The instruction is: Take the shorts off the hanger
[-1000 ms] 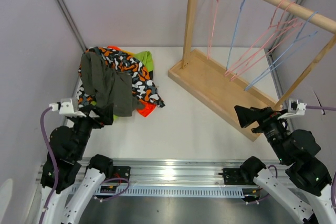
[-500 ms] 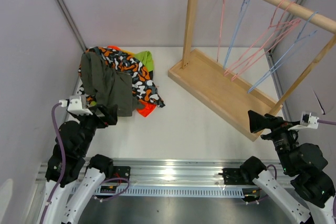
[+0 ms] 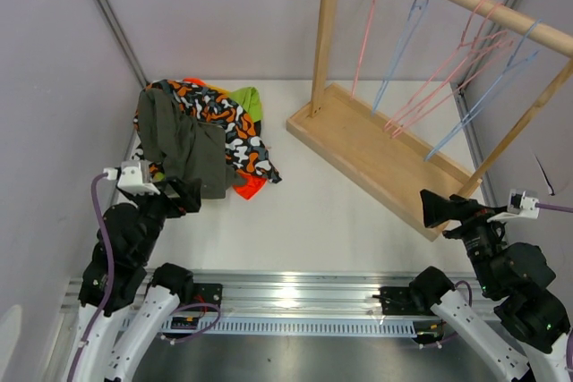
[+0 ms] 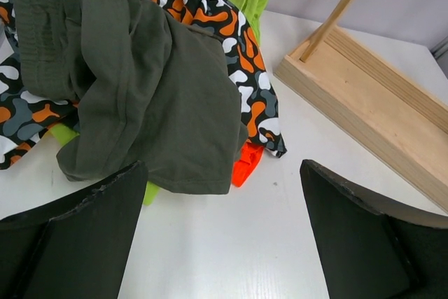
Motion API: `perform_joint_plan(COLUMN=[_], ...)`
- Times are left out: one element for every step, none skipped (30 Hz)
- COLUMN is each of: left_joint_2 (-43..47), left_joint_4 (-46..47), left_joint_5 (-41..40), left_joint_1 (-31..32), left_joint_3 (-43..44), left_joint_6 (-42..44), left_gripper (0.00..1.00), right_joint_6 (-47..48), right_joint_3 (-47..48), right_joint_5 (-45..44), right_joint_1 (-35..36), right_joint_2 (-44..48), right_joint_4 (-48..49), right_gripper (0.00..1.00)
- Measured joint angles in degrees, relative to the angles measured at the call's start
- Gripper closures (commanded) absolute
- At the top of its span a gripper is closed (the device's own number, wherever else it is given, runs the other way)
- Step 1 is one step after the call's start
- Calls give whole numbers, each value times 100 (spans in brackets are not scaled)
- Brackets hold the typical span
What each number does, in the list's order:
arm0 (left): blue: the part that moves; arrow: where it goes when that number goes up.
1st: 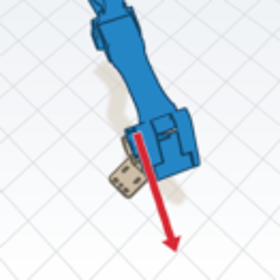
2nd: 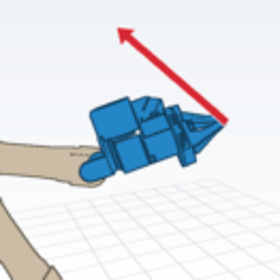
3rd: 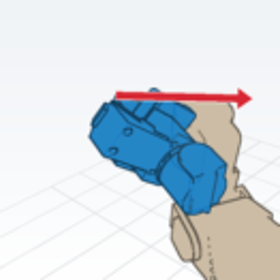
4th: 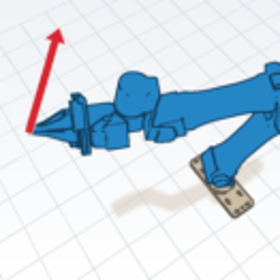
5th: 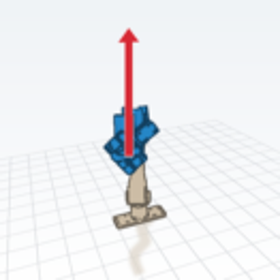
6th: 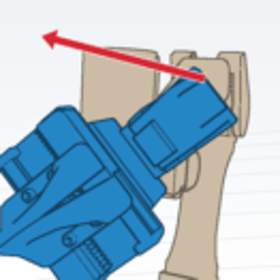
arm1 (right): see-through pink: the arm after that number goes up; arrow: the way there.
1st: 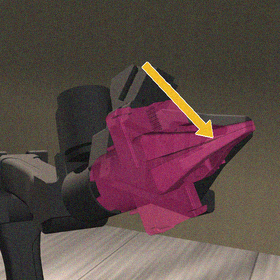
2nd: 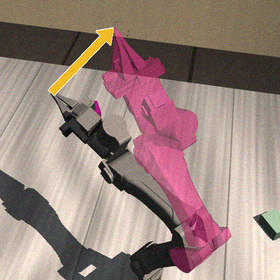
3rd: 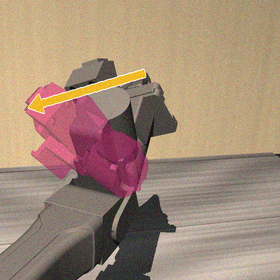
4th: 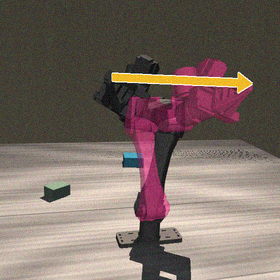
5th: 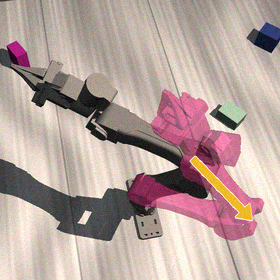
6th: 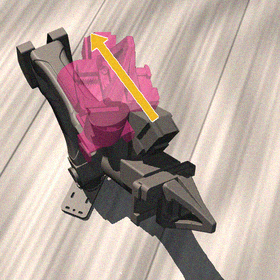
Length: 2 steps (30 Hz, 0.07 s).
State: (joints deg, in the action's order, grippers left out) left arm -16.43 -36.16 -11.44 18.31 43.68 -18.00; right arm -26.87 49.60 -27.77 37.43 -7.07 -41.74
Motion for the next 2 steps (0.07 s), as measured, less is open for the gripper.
perform_joint_plan(left_joint_2=[-28, -68], left_joint_4=[0, 0], left_joint_5=[4, 7], left_joint_1=[0, 0], left_joint_3=[0, 0], left_joint_6=[0, 0], left_gripper=[3, 2], right_joint_6=[2, 2], right_joint_3=[-2, -4], right_joint_5=[4, 11], right_joint_1=[-2, -4], right_joint_2=[0, 0], right_joint_4=[0, 2], right_gripper=[1, 1])
